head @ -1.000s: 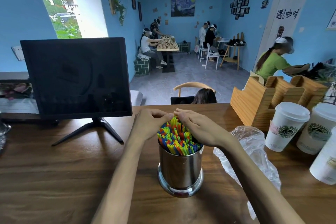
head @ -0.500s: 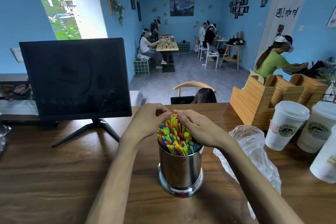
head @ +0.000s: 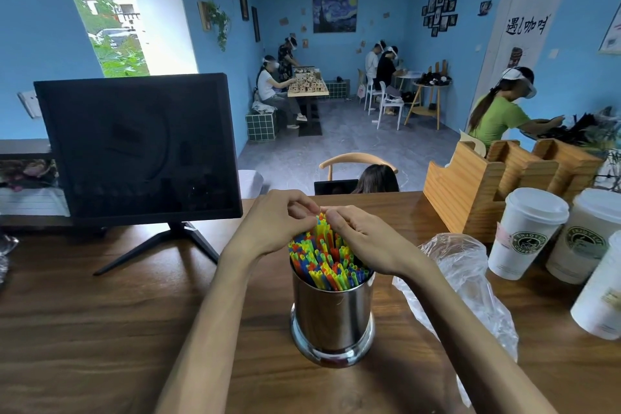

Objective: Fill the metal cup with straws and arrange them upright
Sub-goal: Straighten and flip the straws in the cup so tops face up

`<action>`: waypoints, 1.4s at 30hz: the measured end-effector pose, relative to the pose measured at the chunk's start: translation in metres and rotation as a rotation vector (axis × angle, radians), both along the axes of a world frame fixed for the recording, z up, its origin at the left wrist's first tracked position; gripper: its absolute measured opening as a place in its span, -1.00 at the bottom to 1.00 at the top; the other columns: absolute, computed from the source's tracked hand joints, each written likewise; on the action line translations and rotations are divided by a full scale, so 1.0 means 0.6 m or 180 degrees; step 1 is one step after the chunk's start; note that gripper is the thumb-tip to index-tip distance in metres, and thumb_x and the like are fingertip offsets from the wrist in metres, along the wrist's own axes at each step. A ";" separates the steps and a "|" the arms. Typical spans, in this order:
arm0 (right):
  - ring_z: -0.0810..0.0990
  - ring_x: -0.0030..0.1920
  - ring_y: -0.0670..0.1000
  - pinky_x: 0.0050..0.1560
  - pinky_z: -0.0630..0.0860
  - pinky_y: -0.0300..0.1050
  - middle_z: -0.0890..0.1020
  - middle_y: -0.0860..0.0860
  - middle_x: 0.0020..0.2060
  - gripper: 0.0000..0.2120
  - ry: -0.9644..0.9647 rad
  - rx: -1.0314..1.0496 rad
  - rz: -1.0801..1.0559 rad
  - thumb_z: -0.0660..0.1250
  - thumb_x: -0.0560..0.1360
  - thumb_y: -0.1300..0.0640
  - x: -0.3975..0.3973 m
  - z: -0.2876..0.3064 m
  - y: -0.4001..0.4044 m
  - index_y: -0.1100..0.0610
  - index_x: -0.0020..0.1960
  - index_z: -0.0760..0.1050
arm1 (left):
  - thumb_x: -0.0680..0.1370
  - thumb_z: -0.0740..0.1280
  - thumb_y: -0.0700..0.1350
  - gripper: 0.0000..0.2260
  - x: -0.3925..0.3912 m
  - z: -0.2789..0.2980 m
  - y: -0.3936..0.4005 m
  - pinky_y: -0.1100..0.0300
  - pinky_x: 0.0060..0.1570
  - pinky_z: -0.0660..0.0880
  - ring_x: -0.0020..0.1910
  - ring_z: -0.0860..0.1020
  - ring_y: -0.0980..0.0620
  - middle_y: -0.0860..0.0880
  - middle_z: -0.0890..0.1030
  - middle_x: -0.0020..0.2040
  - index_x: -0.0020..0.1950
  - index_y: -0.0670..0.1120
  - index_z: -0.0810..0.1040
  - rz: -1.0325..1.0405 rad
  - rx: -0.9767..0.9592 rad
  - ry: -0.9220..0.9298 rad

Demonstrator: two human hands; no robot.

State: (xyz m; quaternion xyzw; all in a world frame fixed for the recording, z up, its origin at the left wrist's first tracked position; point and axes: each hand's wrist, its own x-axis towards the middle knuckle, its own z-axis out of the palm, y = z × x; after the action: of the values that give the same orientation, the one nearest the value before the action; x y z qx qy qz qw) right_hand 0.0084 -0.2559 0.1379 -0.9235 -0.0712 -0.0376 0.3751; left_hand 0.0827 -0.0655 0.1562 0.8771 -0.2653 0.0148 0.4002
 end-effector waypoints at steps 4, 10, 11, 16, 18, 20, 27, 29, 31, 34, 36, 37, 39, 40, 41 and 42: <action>0.45 0.35 -0.05 0.35 0.42 -0.03 0.48 -0.05 0.39 -0.36 0.0005 -0.0008 -0.0005 -0.07 0.56 -0.38 0.000 0.001 0.000 -0.10 0.50 0.35 | 0.53 0.49 -0.07 -0.91 0.001 0.002 0.002 0.38 -0.11 0.57 -0.09 0.63 0.29 0.20 0.70 -0.11 0.00 0.11 0.73 0.0010 -0.0034 -0.0115; 0.43 0.39 -0.05 0.37 0.38 -0.06 0.45 -0.05 0.44 -0.37 0.0014 0.0029 -0.0067 -0.06 0.58 -0.36 0.003 -0.001 0.002 -0.09 0.53 0.33 | 0.55 0.48 -0.09 -0.85 -0.007 0.016 0.002 0.38 0.02 0.58 -0.06 0.63 0.34 0.27 0.65 -0.10 0.09 0.10 0.70 0.0300 -0.0725 -0.0499; 0.43 0.39 -0.05 0.37 0.38 -0.06 0.45 -0.06 0.44 -0.38 0.0000 0.0019 -0.0076 -0.05 0.59 -0.35 0.004 -0.001 0.003 -0.08 0.52 0.33 | 0.55 0.47 -0.10 -0.85 -0.012 0.025 0.002 0.34 0.05 0.59 -0.04 0.64 0.31 0.24 0.68 -0.08 0.07 0.11 0.69 0.0300 -0.0946 -0.0601; 0.46 0.35 -0.09 0.33 0.43 -0.07 0.51 -0.09 0.38 -0.50 -0.0365 0.0008 -0.0181 0.08 0.63 -0.27 0.007 -0.006 0.005 -0.06 0.44 0.45 | 0.57 0.44 -0.21 -0.84 -0.052 0.076 0.005 0.15 0.07 0.62 0.00 0.71 0.06 0.06 0.74 0.00 0.08 0.01 0.69 0.0163 -0.2323 -0.1074; 0.49 0.28 -0.11 0.30 0.46 -0.04 0.58 -0.12 0.26 -0.61 -0.0728 0.0022 -0.0352 0.19 0.63 -0.21 0.012 -0.010 0.008 -0.04 0.32 0.56 | 0.59 0.42 -0.21 -0.87 -0.070 0.092 0.010 0.12 0.06 0.62 0.01 0.72 -0.02 -0.01 0.74 0.03 0.11 -0.05 0.68 0.0180 -0.2892 -0.1295; 0.52 0.18 -0.12 0.20 0.50 -0.04 0.62 -0.14 0.10 -0.63 -0.1038 0.0136 -0.0616 0.23 0.61 -0.20 0.015 -0.009 0.012 0.01 0.18 0.65 | 0.59 0.42 -0.19 -0.88 -0.084 0.100 0.014 0.11 0.03 0.63 0.01 0.72 -0.08 -0.05 0.74 0.04 0.11 -0.07 0.67 0.0167 -0.3362 -0.1320; 0.70 -0.04 0.01 0.06 0.63 -0.14 0.73 0.11 0.03 -0.68 -0.0299 0.3218 -0.0420 0.26 0.62 -0.04 -0.004 0.055 0.014 0.14 0.22 0.61 | 0.39 0.51 -0.14 -0.83 -0.096 0.075 0.038 0.23 -0.13 0.64 -0.11 0.73 -0.01 -0.04 0.76 -0.10 -0.06 -0.13 0.70 -0.0120 -0.3294 -0.0331; 0.73 -0.04 0.09 0.05 0.66 -0.09 0.73 0.16 0.05 -0.72 -0.0040 0.3994 -0.0311 0.26 0.65 0.07 -0.005 0.071 0.009 0.22 0.23 0.58 | 0.34 0.54 -0.18 -0.81 -0.092 0.058 0.050 0.23 -0.08 0.62 -0.11 0.73 -0.01 -0.06 0.76 -0.11 -0.08 -0.16 0.72 -0.0327 -0.2744 -0.0193; 0.75 -0.07 0.08 -0.03 0.69 -0.13 0.73 0.14 0.01 -0.76 0.0058 0.4436 -0.0278 0.25 0.65 0.15 -0.005 0.083 0.007 0.26 0.21 0.58 | 0.31 0.56 -0.22 -0.81 -0.089 0.043 0.054 0.10 0.07 0.63 -0.04 0.73 -0.06 -0.09 0.76 -0.09 -0.10 -0.15 0.74 -0.0533 -0.2340 -0.0053; 0.75 -0.16 0.05 -0.23 0.67 -0.19 0.74 0.12 -0.03 -0.77 0.0109 0.4519 -0.0387 0.27 0.64 0.22 0.002 0.089 0.007 0.24 0.25 0.55 | 0.31 0.56 -0.28 -0.78 -0.097 0.029 0.050 0.07 0.07 0.65 0.05 0.72 -0.09 -0.13 0.75 -0.03 -0.06 -0.23 0.74 -0.0926 -0.2026 0.0291; 0.75 -0.22 0.07 -0.31 0.65 -0.20 0.74 0.12 -0.02 -0.69 0.0005 0.4374 -0.0444 0.30 0.62 0.25 0.006 0.088 0.006 0.17 0.35 0.46 | 0.32 0.56 -0.29 -0.77 -0.102 0.024 0.045 0.05 0.07 0.65 0.08 0.71 -0.09 -0.15 0.75 -0.03 -0.04 -0.26 0.73 -0.1035 -0.1867 0.0355; 0.75 -0.23 0.09 -0.33 0.65 -0.19 0.74 0.13 0.00 -0.62 -0.0058 0.4329 -0.0475 0.32 0.60 0.26 0.008 0.086 0.005 0.12 0.39 0.39 | 0.32 0.56 -0.29 -0.77 -0.103 0.023 0.044 0.04 0.07 0.65 0.08 0.71 -0.08 -0.16 0.75 -0.05 -0.04 -0.26 0.73 -0.1069 -0.1835 0.0371; 0.74 -0.24 0.12 -0.33 0.65 -0.18 0.74 0.15 0.01 -0.53 -0.0131 0.4275 -0.0521 0.36 0.57 0.27 0.009 0.083 0.003 0.07 0.42 0.33 | 0.32 0.56 -0.27 -0.79 -0.104 0.023 0.042 0.07 0.05 0.65 0.07 0.71 -0.08 -0.15 0.75 -0.06 -0.06 -0.24 0.74 -0.1083 -0.1847 0.0352; 0.74 -0.24 0.12 -0.34 0.65 -0.18 0.74 0.15 -0.01 -0.53 -0.0126 0.4272 -0.0549 0.37 0.56 0.28 0.009 0.081 0.003 0.08 0.42 0.34 | 0.32 0.56 -0.26 -0.80 -0.103 0.022 0.042 0.10 0.02 0.65 0.05 0.72 -0.08 -0.13 0.75 -0.06 -0.07 -0.21 0.74 -0.1040 -0.1866 0.0307; 0.74 -0.24 0.12 -0.35 0.64 -0.19 0.74 0.16 -0.03 -0.54 -0.0117 0.4260 -0.0593 0.37 0.56 0.28 0.009 0.079 0.003 0.10 0.41 0.36 | 0.33 0.55 -0.24 -0.82 -0.103 0.023 0.042 0.14 -0.02 0.66 0.02 0.73 -0.07 -0.12 0.75 -0.07 -0.08 -0.19 0.75 -0.0987 -0.1921 0.0273; 0.74 -0.23 0.12 -0.36 0.64 -0.20 0.74 0.16 -0.04 -0.56 -0.0118 0.4223 -0.0656 0.38 0.56 0.27 0.009 0.077 0.004 0.12 0.40 0.38 | 0.33 0.54 -0.24 -0.84 -0.102 0.023 0.042 0.17 -0.08 0.65 -0.04 0.73 -0.06 -0.12 0.75 -0.08 -0.10 -0.17 0.75 -0.0935 -0.2038 0.0258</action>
State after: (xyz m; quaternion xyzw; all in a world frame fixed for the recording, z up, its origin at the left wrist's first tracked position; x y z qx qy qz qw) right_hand 0.0137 -0.2535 0.1839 -0.4985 0.0491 -0.1248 0.8564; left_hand 0.0213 -0.0401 0.1699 0.6595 -0.3544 0.0046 0.6629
